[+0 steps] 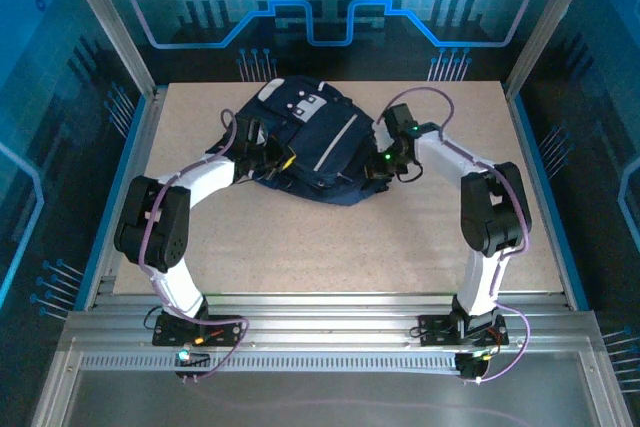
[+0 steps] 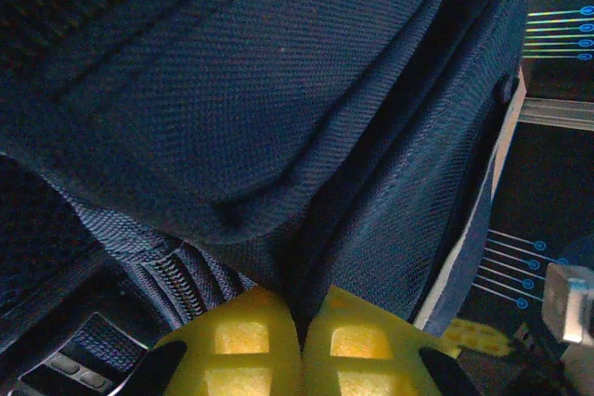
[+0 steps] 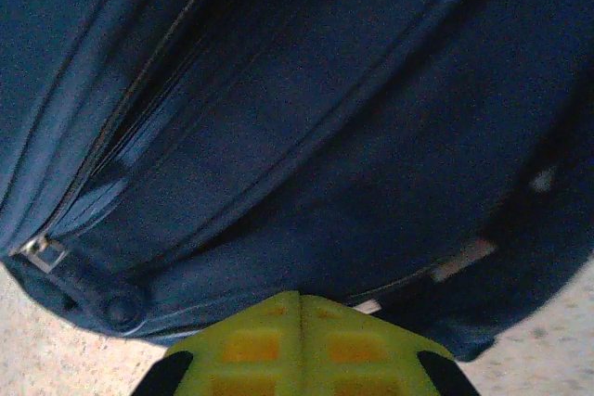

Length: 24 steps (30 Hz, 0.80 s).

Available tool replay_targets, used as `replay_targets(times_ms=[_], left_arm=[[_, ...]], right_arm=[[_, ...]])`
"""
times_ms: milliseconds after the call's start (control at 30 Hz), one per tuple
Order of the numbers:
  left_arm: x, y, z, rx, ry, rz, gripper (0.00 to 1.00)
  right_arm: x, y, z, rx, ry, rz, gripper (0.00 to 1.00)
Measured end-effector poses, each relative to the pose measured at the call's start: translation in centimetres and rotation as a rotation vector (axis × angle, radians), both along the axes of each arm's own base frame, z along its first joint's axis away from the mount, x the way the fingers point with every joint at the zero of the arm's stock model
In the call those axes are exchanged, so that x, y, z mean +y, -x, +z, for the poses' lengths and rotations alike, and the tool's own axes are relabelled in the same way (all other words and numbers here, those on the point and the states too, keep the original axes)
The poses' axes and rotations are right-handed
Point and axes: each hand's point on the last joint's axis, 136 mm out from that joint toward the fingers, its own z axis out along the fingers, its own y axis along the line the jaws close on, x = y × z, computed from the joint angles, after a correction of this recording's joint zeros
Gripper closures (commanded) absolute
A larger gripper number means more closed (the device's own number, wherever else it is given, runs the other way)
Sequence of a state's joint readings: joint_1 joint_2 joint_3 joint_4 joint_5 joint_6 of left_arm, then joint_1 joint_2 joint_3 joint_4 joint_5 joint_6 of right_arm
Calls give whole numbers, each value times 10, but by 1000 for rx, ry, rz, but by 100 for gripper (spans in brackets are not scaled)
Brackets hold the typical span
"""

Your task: Pack the student bag

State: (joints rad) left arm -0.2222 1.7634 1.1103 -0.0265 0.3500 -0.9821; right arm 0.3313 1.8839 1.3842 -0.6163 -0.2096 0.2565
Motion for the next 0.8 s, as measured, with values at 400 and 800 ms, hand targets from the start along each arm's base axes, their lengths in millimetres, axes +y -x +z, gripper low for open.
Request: replay_targets(times_ms=[400, 800], left_arm=[[3, -2, 8, 0, -50, -48, 99], [4, -1, 4, 19, -64, -86, 97]], right_arm=[[35, 26, 24, -110, -4, 162, 56], [68, 9, 41, -245, 4, 303, 54]])
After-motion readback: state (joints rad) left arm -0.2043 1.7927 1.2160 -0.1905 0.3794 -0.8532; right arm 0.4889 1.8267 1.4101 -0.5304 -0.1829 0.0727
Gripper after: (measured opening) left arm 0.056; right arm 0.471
